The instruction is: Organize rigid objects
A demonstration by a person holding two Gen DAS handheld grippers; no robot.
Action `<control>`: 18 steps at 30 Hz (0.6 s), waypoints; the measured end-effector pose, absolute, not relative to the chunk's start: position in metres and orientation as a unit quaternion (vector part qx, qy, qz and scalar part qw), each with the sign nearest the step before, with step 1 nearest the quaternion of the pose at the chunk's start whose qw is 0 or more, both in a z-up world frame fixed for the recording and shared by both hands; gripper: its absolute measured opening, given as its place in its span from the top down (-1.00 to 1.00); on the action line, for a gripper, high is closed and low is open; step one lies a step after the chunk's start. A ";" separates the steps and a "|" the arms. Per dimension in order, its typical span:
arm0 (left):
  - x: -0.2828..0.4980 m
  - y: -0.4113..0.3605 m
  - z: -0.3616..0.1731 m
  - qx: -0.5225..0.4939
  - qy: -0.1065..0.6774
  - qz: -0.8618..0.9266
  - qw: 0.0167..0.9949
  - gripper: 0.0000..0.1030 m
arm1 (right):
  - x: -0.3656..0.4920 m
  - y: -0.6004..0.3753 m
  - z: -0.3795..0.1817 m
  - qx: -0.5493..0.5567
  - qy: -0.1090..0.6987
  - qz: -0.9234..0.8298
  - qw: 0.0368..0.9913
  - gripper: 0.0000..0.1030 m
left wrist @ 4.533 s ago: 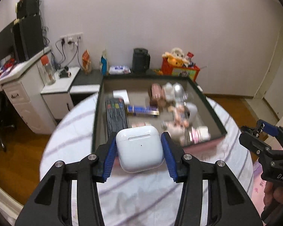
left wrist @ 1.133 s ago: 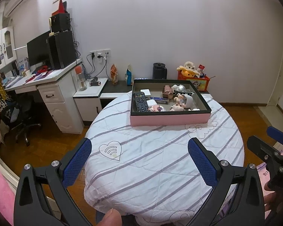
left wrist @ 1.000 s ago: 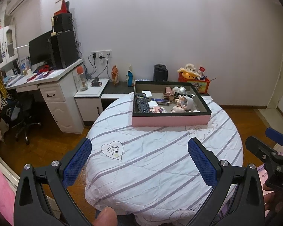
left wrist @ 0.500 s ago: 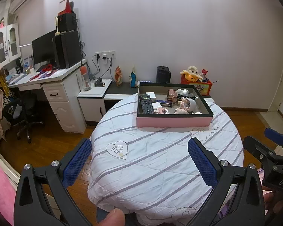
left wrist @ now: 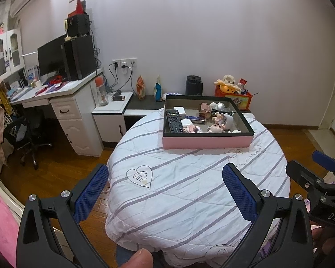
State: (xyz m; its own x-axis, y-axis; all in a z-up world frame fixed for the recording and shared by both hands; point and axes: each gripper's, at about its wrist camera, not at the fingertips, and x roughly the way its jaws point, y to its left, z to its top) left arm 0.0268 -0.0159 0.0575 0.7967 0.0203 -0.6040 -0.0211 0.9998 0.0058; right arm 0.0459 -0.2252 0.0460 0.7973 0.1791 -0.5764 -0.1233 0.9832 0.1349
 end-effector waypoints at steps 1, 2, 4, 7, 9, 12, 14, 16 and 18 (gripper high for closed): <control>0.027 -0.016 0.058 0.001 0.317 0.010 0.948 -1.00 | 0.046 -0.225 0.046 0.046 0.308 0.080 0.947 -1.00; 0.026 -0.017 0.058 0.002 0.316 0.011 0.949 -1.00 | 0.047 -0.225 0.045 0.046 0.308 0.079 0.947 -1.00; 0.026 -0.017 0.058 0.004 0.315 0.014 0.949 -1.00 | 0.046 -0.225 0.045 0.046 0.309 0.080 0.947 -1.00; 0.026 -0.015 0.057 0.003 0.316 0.015 0.949 -1.00 | 0.047 -0.224 0.045 0.046 0.310 0.080 0.946 -1.00; 0.026 -0.015 0.057 0.002 0.317 0.015 0.948 -1.00 | 0.047 -0.224 0.045 0.046 0.310 0.081 0.946 -1.00; 0.027 -0.015 0.057 0.002 0.317 0.014 0.948 -1.00 | 0.048 -0.224 0.045 0.046 0.310 0.080 0.946 -1.00; 0.027 -0.014 0.057 0.001 0.318 0.012 0.948 -1.00 | 0.049 -0.224 0.044 0.048 0.310 0.081 0.946 -1.00; 0.028 -0.013 0.055 0.001 0.319 0.014 0.948 -1.00 | 0.049 -0.223 0.044 0.047 0.311 0.080 0.946 -1.00; 0.028 -0.013 0.055 0.000 0.319 0.013 0.948 -1.00 | 0.050 -0.223 0.043 0.048 0.311 0.081 0.946 -1.00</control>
